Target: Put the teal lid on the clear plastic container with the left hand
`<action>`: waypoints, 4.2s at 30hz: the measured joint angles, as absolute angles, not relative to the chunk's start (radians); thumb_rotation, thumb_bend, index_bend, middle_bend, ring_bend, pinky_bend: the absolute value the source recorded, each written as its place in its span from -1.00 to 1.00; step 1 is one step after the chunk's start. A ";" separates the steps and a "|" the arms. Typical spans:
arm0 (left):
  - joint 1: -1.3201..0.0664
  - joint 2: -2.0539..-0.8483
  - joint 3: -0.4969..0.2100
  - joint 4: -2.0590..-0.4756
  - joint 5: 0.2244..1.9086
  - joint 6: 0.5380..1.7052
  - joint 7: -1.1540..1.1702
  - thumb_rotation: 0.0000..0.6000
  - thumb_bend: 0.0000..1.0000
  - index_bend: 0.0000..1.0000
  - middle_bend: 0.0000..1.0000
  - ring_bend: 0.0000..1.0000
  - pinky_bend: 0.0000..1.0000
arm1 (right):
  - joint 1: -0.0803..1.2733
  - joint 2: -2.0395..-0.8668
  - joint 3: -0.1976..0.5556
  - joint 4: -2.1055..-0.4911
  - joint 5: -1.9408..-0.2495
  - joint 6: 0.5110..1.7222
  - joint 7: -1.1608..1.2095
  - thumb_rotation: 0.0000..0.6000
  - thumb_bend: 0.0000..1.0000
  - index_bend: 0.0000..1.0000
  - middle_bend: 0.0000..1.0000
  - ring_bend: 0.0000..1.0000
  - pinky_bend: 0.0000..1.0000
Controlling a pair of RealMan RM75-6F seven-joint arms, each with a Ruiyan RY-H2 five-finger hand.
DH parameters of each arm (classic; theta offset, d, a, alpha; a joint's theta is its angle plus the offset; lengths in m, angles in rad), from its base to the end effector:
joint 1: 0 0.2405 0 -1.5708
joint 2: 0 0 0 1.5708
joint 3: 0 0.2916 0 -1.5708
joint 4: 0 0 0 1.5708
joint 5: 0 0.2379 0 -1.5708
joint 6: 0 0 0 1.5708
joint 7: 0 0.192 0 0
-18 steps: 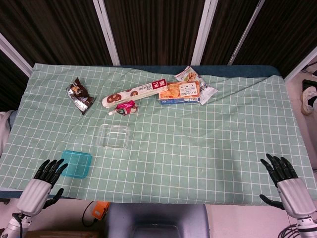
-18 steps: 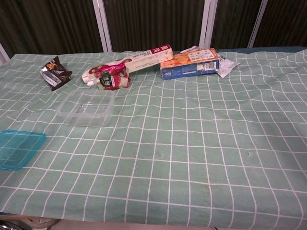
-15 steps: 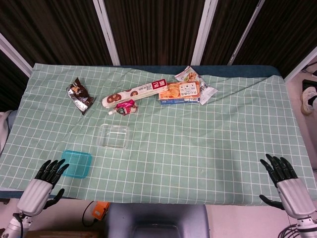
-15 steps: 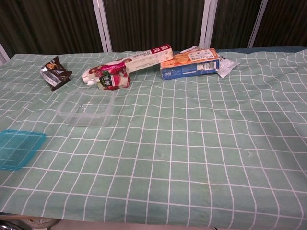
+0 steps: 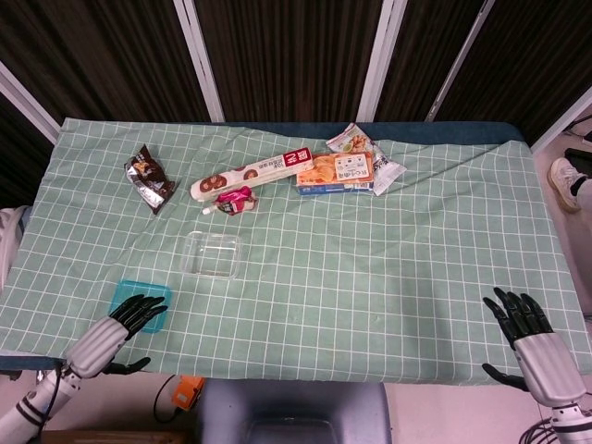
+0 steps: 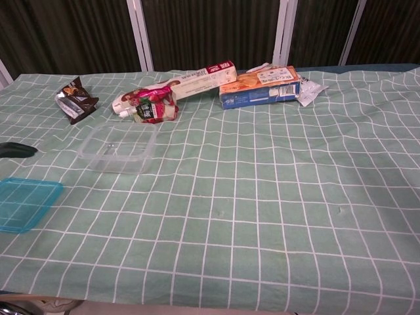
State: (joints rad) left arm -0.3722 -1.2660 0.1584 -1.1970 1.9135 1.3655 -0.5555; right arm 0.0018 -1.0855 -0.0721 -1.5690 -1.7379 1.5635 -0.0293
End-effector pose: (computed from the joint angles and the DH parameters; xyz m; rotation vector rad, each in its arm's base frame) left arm -0.3347 0.2707 0.0494 -2.0403 -1.0972 -1.0989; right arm -0.3475 -0.1722 0.1386 1.5976 -0.8261 0.8640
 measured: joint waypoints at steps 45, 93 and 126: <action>-0.580 -1.446 0.233 -0.869 1.782 1.053 -0.695 1.00 -0.51 -1.00 -1.00 -1.00 -1.00 | 0.031 -1.088 -0.084 -1.598 -1.736 1.502 -0.069 1.00 -0.63 -1.00 -0.88 -1.00 -1.00; -0.644 -1.093 0.142 -1.409 1.661 1.097 -0.573 1.00 -0.38 -1.00 0.26 0.20 0.37 | 0.054 -1.085 -0.090 -1.614 -1.739 1.465 -0.074 1.00 -0.63 -1.00 -0.88 -1.00 -1.00; -1.009 -1.303 -0.113 -1.417 1.061 0.540 -0.035 1.00 -0.37 -1.00 0.28 0.16 0.23 | 0.083 -1.030 -0.088 -1.616 -1.716 1.439 0.044 1.00 -0.63 -1.00 -0.87 -1.00 -1.00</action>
State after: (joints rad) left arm -1.0094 -1.3027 -0.1133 -1.4171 1.0608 0.5396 -0.0349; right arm 0.0833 -1.0302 -0.0875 -1.6165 -1.7156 1.4390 0.0445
